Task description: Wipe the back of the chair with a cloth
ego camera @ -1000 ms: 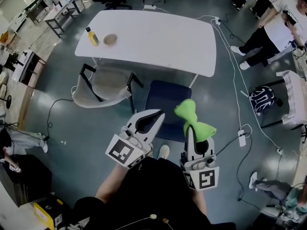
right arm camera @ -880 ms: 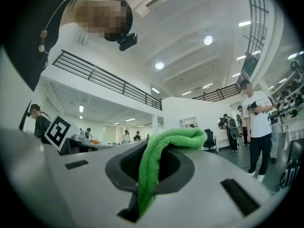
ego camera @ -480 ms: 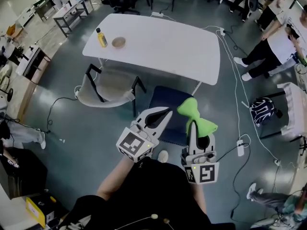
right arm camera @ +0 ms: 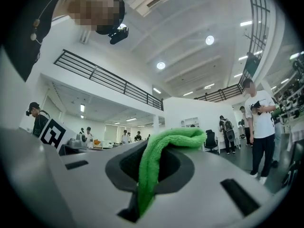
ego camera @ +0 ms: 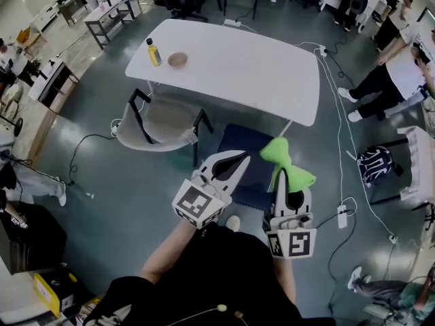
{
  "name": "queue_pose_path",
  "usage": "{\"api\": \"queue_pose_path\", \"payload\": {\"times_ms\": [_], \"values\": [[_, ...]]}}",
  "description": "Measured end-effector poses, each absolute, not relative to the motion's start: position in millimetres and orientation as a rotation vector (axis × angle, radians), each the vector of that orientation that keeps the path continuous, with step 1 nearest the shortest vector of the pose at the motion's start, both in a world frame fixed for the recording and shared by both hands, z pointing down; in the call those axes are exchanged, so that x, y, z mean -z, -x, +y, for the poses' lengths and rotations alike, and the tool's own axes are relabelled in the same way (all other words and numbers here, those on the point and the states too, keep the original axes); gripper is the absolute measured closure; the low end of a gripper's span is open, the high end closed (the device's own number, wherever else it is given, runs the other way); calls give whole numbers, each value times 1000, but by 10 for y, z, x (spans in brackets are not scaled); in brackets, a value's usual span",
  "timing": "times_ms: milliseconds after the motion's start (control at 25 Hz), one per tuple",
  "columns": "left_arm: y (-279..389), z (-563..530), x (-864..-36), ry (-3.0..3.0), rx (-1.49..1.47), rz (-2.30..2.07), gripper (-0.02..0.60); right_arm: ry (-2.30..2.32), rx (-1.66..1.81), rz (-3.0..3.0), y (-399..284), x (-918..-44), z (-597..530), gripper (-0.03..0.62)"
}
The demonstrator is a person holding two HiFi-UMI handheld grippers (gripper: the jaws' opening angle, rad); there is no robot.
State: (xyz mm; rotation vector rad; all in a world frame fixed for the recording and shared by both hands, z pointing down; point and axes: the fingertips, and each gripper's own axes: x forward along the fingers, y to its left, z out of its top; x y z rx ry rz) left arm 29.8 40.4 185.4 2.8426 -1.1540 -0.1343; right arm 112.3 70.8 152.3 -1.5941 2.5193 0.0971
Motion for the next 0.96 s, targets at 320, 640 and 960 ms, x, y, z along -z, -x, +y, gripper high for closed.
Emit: {"api": "queue_pose_path", "payload": {"times_ms": [320,640,960], "values": [[-278,370,-1879,-2838,111,-1157,577,1601,-78,2514,-1137,-1544,721,576],[-297,412,-1886,-2845,104,-1145,577,1607,-61,2510,-1165,-1563,745,576],[-347,457,-1886,-2850,106,-1144,577,1607,-56,2512,-1209,-1572,796,576]]}}
